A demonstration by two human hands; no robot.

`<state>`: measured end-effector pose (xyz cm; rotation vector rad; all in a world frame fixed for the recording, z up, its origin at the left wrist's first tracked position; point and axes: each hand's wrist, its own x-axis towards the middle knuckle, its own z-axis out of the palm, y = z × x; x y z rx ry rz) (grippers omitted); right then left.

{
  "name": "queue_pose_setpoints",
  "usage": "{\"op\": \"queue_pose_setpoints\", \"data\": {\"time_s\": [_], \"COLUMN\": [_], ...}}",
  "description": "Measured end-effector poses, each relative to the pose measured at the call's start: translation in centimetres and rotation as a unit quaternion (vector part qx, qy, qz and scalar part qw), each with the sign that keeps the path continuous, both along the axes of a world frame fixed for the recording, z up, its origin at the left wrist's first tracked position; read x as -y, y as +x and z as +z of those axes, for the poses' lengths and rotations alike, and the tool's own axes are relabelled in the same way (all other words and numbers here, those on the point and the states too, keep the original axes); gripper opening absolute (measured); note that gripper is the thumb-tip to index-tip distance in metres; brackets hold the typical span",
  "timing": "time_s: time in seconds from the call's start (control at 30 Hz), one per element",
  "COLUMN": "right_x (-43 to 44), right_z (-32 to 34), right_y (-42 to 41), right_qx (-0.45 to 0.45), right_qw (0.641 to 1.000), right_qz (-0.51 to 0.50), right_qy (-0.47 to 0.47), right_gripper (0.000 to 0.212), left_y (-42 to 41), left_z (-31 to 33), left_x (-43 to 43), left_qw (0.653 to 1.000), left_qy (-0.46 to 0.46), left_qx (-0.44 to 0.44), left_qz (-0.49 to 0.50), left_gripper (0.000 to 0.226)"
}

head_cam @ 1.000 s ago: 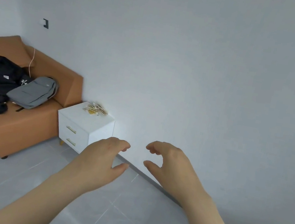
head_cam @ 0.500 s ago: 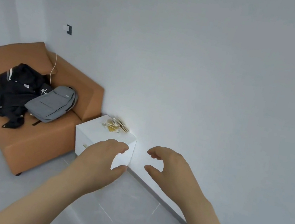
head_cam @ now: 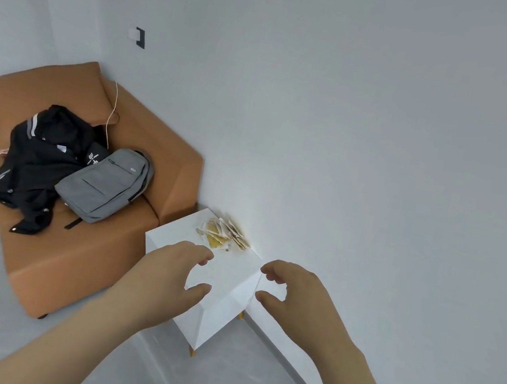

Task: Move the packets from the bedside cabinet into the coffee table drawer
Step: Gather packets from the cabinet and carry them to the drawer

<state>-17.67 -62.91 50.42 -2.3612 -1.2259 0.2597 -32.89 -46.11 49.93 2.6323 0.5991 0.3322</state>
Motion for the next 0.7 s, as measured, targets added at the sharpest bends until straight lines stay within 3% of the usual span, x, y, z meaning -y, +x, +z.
{"op": "queue_pose_setpoints", "data": {"time_s": [0.37,0.7], "right_x": [-14.2,-26.3], "right_z": [-4.8,-10.0], "right_y": [12.1,16.6], "right_qx": [-0.054,-0.12], "right_qw": [0.997,0.982], "right_qz": [-0.014,-0.116], "right_qy": [-0.046,-0.093], "right_gripper": [0.032,0.03], "left_y": [10.0,17.8], "left_z": [-4.9,-8.5], "left_x": [-14.9,-30.8], "left_qw": [0.997,0.99], "left_qy": [-0.05,-0.084], "left_qx": [-0.055,-0.103], "left_qz": [0.03,-0.051], "left_gripper": [0.044,0.044]}}
